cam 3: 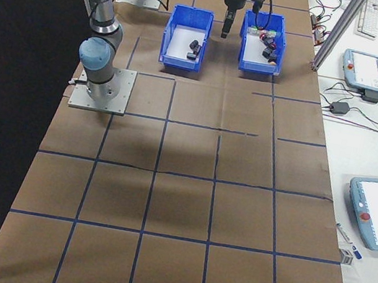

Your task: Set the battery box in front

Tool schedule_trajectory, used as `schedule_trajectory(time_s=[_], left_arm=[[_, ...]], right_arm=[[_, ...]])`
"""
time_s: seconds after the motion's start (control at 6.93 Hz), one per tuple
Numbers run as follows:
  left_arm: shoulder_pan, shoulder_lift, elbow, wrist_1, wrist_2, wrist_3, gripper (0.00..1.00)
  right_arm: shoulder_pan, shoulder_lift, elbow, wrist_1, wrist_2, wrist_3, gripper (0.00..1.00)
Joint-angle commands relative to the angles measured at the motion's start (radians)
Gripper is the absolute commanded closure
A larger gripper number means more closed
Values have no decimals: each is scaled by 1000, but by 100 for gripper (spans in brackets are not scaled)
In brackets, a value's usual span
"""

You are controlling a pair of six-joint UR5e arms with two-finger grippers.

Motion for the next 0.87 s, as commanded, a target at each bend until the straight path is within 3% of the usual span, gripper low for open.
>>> schedule_trajectory(time_s=[0.0, 0.43, 0.58, 0.72], left_arm=[[0, 15, -6, 17, -1, 5, 0], [21, 26, -35, 6, -18, -16, 0], [23, 64, -92, 12, -33, -119, 0], [20, 107, -171, 14, -33, -392, 0]], right_arm=[[5, 69, -49, -69, 9, -210, 0], [69, 292, -271, -72, 12, -669, 0], [127, 375, -379, -79, 5, -791, 0], [173, 460, -498, -76, 0, -842, 0]])
